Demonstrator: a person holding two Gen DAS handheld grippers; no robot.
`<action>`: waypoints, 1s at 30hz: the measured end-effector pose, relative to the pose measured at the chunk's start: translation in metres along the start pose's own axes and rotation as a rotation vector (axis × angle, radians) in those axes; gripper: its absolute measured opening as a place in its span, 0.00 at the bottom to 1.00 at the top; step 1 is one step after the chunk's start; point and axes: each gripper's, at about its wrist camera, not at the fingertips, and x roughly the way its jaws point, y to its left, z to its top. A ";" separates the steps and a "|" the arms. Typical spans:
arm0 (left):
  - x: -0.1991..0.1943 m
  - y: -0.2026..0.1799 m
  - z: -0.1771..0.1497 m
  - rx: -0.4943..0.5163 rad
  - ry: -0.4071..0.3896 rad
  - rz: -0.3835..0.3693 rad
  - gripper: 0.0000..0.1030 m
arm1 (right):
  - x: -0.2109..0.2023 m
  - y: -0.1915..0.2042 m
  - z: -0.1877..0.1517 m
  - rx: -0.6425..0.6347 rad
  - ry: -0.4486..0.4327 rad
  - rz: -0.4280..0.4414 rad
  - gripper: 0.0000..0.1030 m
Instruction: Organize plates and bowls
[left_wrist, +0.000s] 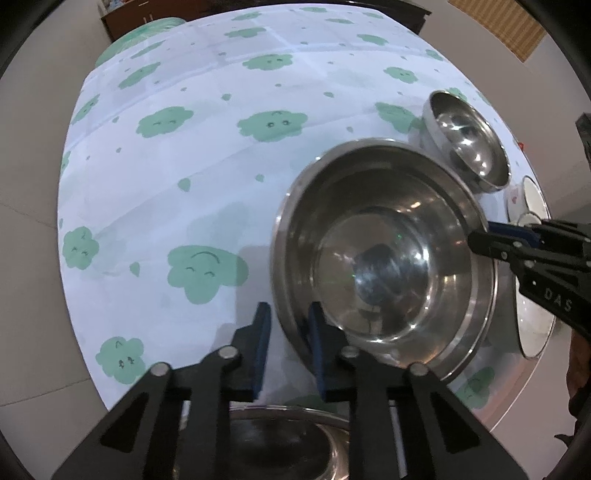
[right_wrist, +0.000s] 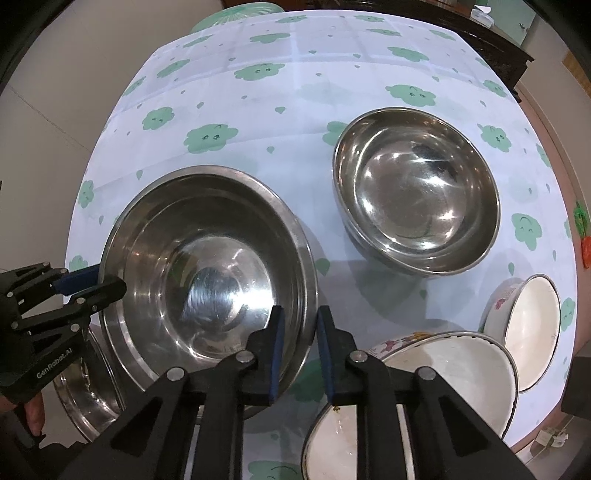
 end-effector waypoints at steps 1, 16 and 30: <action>0.000 -0.001 0.000 0.006 -0.002 0.006 0.14 | 0.000 0.000 0.000 -0.004 0.000 -0.005 0.15; -0.008 -0.002 0.001 -0.002 -0.024 0.032 0.12 | -0.003 -0.001 -0.001 -0.005 -0.004 0.003 0.13; -0.024 -0.003 0.002 -0.011 -0.046 0.045 0.12 | -0.019 -0.002 0.005 -0.021 -0.018 -0.003 0.13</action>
